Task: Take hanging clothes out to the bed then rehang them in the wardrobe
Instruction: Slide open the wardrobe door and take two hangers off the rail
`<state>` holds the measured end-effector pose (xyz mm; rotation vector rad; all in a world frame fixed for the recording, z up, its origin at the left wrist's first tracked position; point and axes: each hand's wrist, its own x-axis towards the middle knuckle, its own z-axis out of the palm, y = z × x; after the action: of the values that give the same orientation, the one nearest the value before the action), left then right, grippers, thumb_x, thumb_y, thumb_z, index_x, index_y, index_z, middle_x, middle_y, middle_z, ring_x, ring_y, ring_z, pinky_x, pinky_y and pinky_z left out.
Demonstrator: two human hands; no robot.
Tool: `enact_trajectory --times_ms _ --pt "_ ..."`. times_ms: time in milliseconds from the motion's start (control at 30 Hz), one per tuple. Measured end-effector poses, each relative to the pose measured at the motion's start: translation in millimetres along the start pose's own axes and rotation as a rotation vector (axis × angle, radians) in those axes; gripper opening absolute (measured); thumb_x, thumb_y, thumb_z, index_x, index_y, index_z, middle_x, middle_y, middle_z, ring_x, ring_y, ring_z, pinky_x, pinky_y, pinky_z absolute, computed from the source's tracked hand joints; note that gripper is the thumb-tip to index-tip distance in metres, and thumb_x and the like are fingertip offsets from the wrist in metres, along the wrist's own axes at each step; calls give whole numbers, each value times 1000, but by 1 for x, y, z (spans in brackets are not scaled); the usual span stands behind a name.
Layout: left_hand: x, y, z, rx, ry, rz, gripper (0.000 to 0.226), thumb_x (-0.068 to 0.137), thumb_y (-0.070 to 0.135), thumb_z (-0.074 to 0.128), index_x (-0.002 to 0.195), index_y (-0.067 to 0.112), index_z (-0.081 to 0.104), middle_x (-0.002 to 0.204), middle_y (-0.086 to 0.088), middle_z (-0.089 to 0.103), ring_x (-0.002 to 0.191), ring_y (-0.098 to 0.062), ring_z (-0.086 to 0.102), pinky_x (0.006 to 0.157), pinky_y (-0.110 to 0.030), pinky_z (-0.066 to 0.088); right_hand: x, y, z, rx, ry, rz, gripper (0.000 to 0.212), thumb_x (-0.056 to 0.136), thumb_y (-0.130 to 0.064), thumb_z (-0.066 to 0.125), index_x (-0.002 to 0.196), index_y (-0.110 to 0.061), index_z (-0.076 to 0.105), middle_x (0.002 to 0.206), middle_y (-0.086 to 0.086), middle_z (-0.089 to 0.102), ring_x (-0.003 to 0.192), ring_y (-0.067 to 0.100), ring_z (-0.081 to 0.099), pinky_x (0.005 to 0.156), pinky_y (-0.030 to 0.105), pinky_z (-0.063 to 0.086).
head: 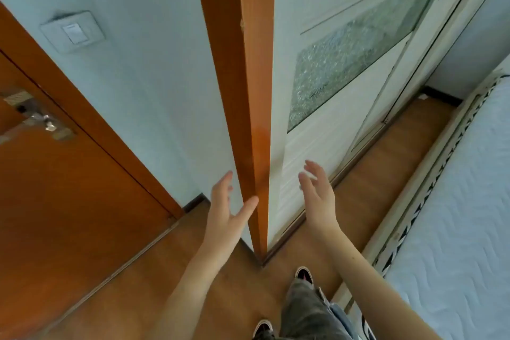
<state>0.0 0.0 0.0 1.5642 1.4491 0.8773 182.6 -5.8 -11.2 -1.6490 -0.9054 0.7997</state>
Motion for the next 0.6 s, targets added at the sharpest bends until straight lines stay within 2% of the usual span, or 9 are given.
enact_trajectory --times_ms 67,133,200,267,333,500,600 --pt "23 29 6 -49 128 106 76 72 62 63 136 57 24 148 16 35 128 -2 40 98 -17 41 19 -21 3 35 30 -96 52 95 -52 48 144 -39 36 149 -17 38 129 4 43 98 19 39" --pt "45 56 10 -128 252 180 85 72 62 64 146 40 26 148 11 36 128 -2 42 89 -1 39 39 -41 8 70 -5 -181 62 93 -58 45 149 -43 23 157 -19 24 142 3 28 113 34 32" --pt "56 67 16 -200 360 214 96 73 70 60 150 24 26 147 6 37 128 -1 43 87 4 36 48 -50 16 71 -74 -242 70 93 -60 42 153 -40 12 161 -20 12 148 1 12 120 42 20" --pt "60 69 22 -217 418 249 101 74 75 55 150 16 25 148 1 37 130 -2 43 92 -2 40 53 -52 24 67 -130 -284 74 94 -55 43 155 -38 4 163 -19 2 149 1 0 122 42 12" --pt "61 68 26 -217 445 257 99 76 73 55 150 14 26 147 -3 39 131 -12 46 97 -17 49 55 -53 32 58 -159 -305 80 93 -53 46 154 -38 -4 163 -16 -7 149 2 -9 121 39 5" --pt "63 63 28 -208 488 239 98 76 71 58 147 8 32 141 -10 46 125 -26 53 95 -46 54 58 -50 36 53 -176 -329 92 86 -69 41 153 -36 -12 163 -10 -16 148 6 -17 117 33 1" --pt "61 62 25 -211 485 216 101 73 74 59 146 10 34 141 -8 47 125 -23 54 95 -47 54 64 -50 35 23 -153 -333 93 85 -72 38 154 -35 -11 163 -8 -14 148 5 -16 118 33 2"
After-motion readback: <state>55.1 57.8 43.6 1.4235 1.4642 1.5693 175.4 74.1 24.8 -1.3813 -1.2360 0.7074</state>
